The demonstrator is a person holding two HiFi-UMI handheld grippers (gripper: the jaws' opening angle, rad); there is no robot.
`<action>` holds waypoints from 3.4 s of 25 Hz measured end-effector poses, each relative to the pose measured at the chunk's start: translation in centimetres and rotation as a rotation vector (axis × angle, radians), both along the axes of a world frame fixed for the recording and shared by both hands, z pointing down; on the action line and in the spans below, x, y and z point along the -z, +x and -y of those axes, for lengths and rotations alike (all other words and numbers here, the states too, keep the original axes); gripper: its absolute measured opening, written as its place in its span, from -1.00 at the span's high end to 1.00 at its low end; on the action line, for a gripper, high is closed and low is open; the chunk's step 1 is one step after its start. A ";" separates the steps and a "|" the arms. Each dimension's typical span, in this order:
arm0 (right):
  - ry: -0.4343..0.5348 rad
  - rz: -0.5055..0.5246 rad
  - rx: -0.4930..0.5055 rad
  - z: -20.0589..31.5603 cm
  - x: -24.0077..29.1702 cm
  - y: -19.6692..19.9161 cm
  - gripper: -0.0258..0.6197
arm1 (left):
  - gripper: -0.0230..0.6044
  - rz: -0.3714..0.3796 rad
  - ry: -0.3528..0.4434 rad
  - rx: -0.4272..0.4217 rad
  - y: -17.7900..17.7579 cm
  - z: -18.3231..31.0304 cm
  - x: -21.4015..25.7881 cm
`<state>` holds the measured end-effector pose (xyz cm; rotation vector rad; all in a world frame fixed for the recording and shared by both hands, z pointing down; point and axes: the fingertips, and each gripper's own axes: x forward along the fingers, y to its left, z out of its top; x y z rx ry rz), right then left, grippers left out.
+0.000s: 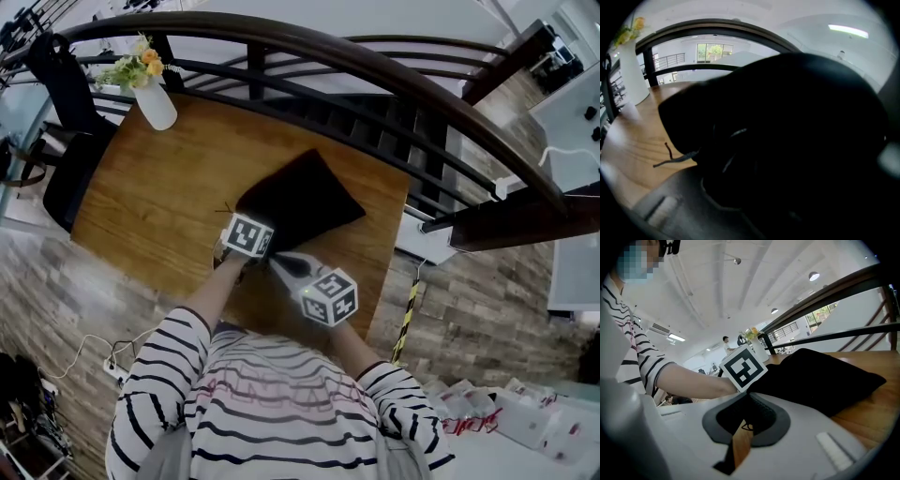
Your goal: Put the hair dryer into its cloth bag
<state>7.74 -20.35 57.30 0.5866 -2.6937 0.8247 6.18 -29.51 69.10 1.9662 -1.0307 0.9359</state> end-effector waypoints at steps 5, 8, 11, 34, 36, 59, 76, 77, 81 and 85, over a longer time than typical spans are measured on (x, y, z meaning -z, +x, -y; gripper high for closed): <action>-0.007 -0.015 -0.013 0.3 -0.4 0.4 0.90 | 0.43 0.108 0.031 0.009 -0.7 1.2 -0.5; -0.009 -0.021 -0.019 0.1 -0.6 0.7 0.90 | 0.43 0.131 0.062 0.004 -0.7 1.5 -0.4; -0.008 -0.027 -0.025 0.1 -0.7 1.0 0.90 | 0.43 0.141 0.057 0.002 -0.5 1.3 -0.5; -0.009 -0.053 -0.029 -0.5 -1.5 0.8 0.89 | 0.36 0.224 0.045 -0.125 -1.5 -0.8 -0.6; -0.009 -0.055 -0.032 -0.5 -1.5 0.8 0.89 | 0.26 0.260 0.057 -0.177 -1.6 -1.1 -0.6; 0.001 -0.100 -0.081 -2.1 -1.3 -1.4 0.89 | -0.37 0.240 0.233 -0.158 -5.6 -4.0 2.7; 0.064 -0.293 -0.271 -4.9 -2.4 -3.5 0.89 | -0.41 0.217 0.364 -0.120 -11.8 -8.7 6.8; 0.067 -0.303 -0.279 -5.0 -2.4 -3.7 0.89 | -0.41 0.215 0.365 -0.118 -12.2 -8.9 6.9; 0.083 -0.346 -0.314 -5.4 -2.7 -4.1 0.89 | -0.40 0.206 0.378 -0.113 -13.3 -9.9 7.4; 0.099 -0.396 -0.353 -5.7 -3.0 -4.2 0.88 | -0.39 0.201 0.388 -0.128 -13.9 -11.1 7.9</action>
